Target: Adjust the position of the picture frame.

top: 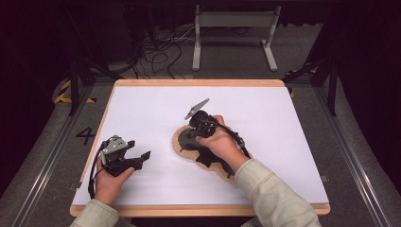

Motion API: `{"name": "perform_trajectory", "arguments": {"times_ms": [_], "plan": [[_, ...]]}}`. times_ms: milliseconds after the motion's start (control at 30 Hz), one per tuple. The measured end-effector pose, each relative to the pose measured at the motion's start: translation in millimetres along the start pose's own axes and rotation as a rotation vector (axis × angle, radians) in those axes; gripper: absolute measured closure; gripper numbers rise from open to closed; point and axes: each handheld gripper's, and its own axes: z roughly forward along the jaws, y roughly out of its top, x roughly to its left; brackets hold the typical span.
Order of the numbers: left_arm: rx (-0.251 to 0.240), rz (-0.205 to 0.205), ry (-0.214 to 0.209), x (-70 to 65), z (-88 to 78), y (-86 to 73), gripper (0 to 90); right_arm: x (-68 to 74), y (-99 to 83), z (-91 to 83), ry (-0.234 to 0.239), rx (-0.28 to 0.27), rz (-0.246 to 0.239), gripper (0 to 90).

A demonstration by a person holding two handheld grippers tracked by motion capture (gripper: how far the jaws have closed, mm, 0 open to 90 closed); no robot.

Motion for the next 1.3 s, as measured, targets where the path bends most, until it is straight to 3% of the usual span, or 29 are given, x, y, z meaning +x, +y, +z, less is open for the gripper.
{"name": "perform_trajectory", "arguments": {"times_ms": [167,400,633,800,900,1167,1300], "plan": [[-0.006,0.001,-0.017,-2.3,4.7,3.6,23.8,13.4,-12.0,-24.4,0.01,-0.019,-0.009,90.0],[0.003,0.019,-0.042,-6.3,13.5,11.8,24.5,31.3,-43.7,-58.8,0.015,0.001,-0.012,90.0],[0.013,0.036,-0.063,-8.6,20.8,18.3,25.3,43.4,-70.6,-80.6,0.023,0.015,-0.008,90.0],[0.036,0.031,-0.078,-9.8,27.4,21.2,26.8,52.9,-90.8,-88.2,0.015,0.029,0.002,90.0],[0.056,0.051,-0.055,-12.7,29.5,25.0,27.6,57.4,-100.3,-90.5,0.04,0.026,0.015,90.0],[0.068,0.061,-0.086,-14.3,36.2,29.1,27.9,64.3,-113.9,-94.5,0.037,-0.008,0.032,90.0],[0.07,0.056,-0.096,-14.4,38.6,29.7,27.8,64.6,-119.0,-91.1,0.037,0.009,0.031,90.0]]}}
